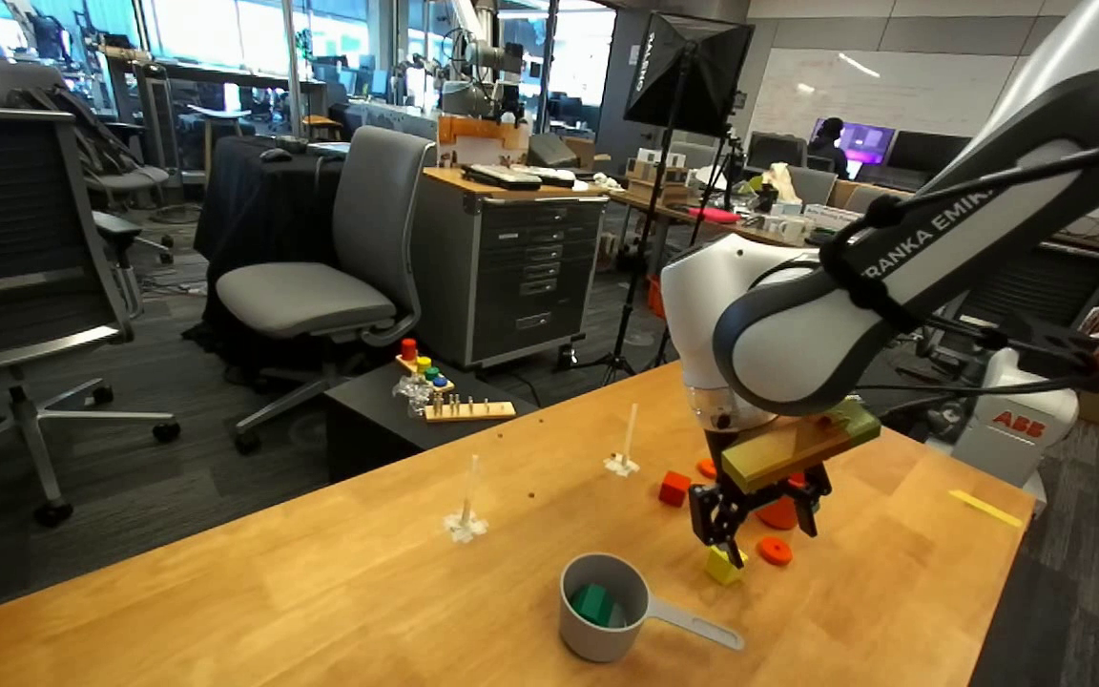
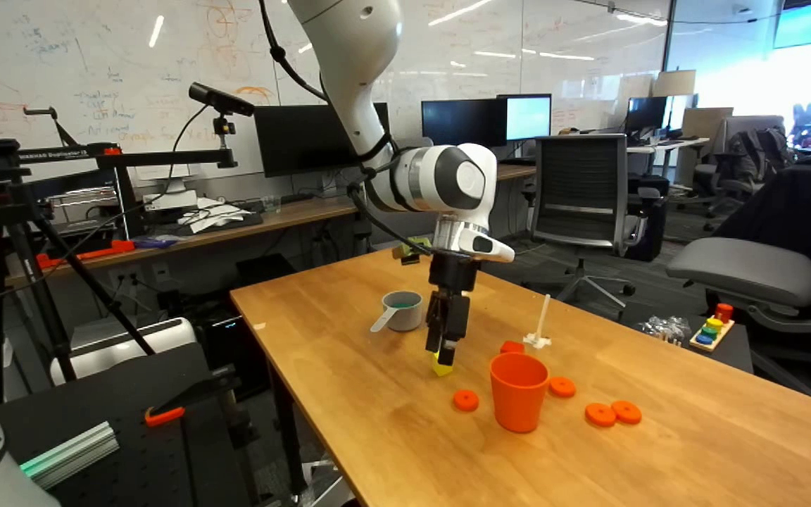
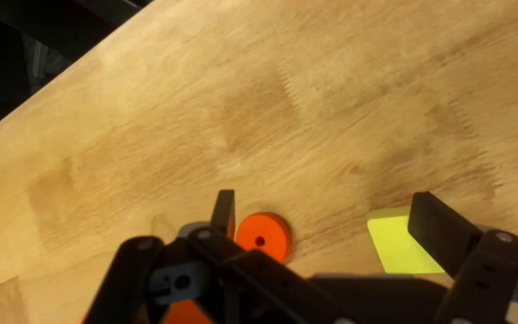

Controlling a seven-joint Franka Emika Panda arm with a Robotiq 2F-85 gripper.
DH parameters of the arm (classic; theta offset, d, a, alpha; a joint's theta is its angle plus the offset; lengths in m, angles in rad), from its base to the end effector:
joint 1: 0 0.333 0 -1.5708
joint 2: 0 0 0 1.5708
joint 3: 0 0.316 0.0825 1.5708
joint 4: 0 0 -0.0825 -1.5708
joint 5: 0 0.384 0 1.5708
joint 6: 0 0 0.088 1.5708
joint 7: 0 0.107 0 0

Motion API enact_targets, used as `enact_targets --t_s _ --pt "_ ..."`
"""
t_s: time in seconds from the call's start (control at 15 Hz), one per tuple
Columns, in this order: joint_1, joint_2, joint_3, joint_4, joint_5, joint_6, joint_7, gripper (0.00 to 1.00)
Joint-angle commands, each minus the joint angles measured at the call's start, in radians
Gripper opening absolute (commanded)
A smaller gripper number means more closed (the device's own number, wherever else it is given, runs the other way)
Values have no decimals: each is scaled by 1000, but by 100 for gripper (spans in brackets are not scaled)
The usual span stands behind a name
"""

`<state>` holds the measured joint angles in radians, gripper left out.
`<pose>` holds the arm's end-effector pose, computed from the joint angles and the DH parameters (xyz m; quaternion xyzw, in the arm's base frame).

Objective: Put the blocks inside the grey cup

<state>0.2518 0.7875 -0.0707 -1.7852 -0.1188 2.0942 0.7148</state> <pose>0.5797 0.1000 0.0845 0.9458 -0.2118 -0.1827 0.1651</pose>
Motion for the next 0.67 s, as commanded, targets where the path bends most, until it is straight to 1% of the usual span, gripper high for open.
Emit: enact_targets --t_s 0.0,0.4,0.6 --pt "15 76 -10 94 -22 20 3 100" --pt "36 128 4 185 -6 16 -4 100" --pt "46 113 9 182 -1 15 -5 100"
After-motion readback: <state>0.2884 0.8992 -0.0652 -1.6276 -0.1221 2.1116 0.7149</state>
